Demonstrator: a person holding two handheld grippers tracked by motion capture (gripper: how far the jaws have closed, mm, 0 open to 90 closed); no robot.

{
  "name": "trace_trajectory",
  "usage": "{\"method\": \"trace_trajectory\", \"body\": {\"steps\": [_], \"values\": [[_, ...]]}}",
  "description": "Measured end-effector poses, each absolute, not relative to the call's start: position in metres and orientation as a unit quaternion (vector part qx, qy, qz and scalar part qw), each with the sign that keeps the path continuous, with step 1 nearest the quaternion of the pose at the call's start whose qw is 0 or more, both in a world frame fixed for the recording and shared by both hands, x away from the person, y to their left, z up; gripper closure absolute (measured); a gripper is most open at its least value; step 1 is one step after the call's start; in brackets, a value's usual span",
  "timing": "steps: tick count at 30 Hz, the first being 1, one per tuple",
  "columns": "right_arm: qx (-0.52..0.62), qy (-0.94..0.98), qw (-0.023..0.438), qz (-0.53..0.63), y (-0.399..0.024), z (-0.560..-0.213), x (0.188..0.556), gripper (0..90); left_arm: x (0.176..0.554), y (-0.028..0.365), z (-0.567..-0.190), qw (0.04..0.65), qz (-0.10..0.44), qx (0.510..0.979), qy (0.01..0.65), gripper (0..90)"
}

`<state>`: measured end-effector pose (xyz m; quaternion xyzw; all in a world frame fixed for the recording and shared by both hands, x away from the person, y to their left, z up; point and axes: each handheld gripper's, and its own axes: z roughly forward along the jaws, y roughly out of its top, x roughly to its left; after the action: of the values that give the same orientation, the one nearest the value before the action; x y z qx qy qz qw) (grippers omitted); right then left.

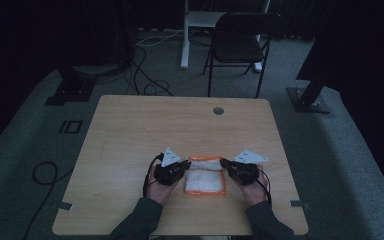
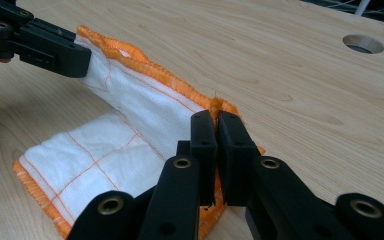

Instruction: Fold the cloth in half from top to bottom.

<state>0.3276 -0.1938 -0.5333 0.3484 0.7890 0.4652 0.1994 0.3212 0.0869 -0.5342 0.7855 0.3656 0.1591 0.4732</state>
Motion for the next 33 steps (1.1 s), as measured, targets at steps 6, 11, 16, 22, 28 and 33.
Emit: {"method": "trace_trajectory", "body": {"steps": [6, 11, 16, 22, 28, 33], "values": [[0.346, 0.785, 0.203, 0.472, -0.196, -0.528, 0.323, 86.5, 0.317, 0.088, -0.530, 0.479, 0.162, 0.783, 0.361, 86.6], [0.343, 0.784, 0.204, 0.475, -0.196, -0.527, 0.317, 86.5, 0.313, 0.088, -0.530, 0.480, 0.161, 0.784, 0.359, 86.6], [0.339, 0.784, 0.203, 0.479, -0.197, -0.526, 0.311, 86.4, 0.307, 0.090, -0.532, 0.481, 0.159, 0.785, 0.357, 86.5], [0.333, 0.792, 0.192, 0.474, -0.196, -0.536, 0.299, 86.3, 0.299, 0.091, -0.543, 0.474, 0.149, 0.789, 0.361, 86.5], [0.339, 0.798, 0.179, 0.465, -0.196, -0.549, 0.294, 86.3, 0.294, 0.090, -0.555, 0.466, 0.138, 0.794, 0.364, 86.2], [0.342, 0.800, 0.171, 0.463, -0.196, -0.556, 0.288, 86.2, 0.289, 0.091, -0.560, 0.462, 0.133, 0.797, 0.365, 85.8]]}}
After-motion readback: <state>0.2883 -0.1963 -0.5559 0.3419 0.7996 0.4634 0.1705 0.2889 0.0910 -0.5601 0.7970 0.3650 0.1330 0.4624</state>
